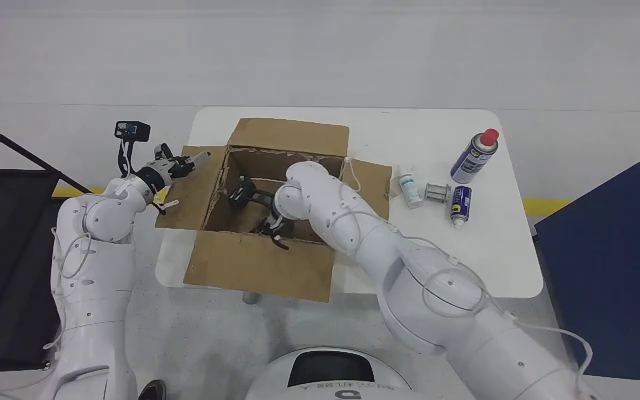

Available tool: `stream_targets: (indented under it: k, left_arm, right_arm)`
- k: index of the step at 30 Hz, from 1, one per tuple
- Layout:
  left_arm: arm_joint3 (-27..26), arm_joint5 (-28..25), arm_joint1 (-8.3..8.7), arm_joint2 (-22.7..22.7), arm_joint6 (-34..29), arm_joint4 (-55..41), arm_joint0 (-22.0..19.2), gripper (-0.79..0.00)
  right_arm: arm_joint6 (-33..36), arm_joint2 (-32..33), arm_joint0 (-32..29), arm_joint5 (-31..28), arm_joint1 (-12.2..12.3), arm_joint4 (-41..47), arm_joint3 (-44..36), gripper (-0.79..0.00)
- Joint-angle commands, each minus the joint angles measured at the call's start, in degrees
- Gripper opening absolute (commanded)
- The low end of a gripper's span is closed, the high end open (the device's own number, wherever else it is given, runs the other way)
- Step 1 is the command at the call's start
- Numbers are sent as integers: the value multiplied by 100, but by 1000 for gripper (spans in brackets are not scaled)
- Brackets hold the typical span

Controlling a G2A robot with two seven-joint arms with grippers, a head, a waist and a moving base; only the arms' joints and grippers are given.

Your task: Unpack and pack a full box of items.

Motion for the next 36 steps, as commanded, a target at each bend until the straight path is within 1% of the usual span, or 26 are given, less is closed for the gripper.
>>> stream_targets:
  k: [1,2,3,4,5,7,15,22,27,29,33,34,36]
  left_arm:
    - [0,0,0,0,0,0,0,0]
    - [0,0,0,0,0,0,0,0]
    - [0,0,0,0,0,0,0,0]
    - [0,0,0,0,0,0,0,0]
    - [0,0,0,0,0,0,0,0]
    - [0,0,0,0,0,0,0,0]
    - [0,0,0,0,0,0,0,0]
    - [0,0,0,0,0,0,0,0]
    - [0,0,0,0,0,0,0,0]
    - [0,0,0,0,0,0,0,0]
    - [0,0,0,0,0,0,0,0]
    - [0,0,0,0,0,0,0,0]
    - [0,0,0,0,0,0,0,0]
  right_arm:
    - [-41,-2,-8,83,-13,-37,-3,-400]
    - [-67,0,-6,98,-18,-53,-2,-440]
    - [-95,4,-5,112,-22,-66,2,-505]
    - [-121,9,-4,125,-24,-77,6,-548]
    - [-137,12,-3,130,-26,-86,9,-610]
    - [-187,25,-2,146,-27,-104,20,-785]
    - [-438,69,12,133,17,-257,-94,-785]
    - [-941,163,-50,114,219,-521,-459,-785]
    - [-1038,295,-197,212,455,-713,-856,-785]
    - [-1065,375,-280,129,572,-763,-1082,-785]
    - [-1069,597,-499,-9,878,-941,-1680,-785]
    - [-1031,699,-603,20,1000,-1030,-1954,-785]
    - [-943,839,-777,118,1166,-1189,-2397,-785]
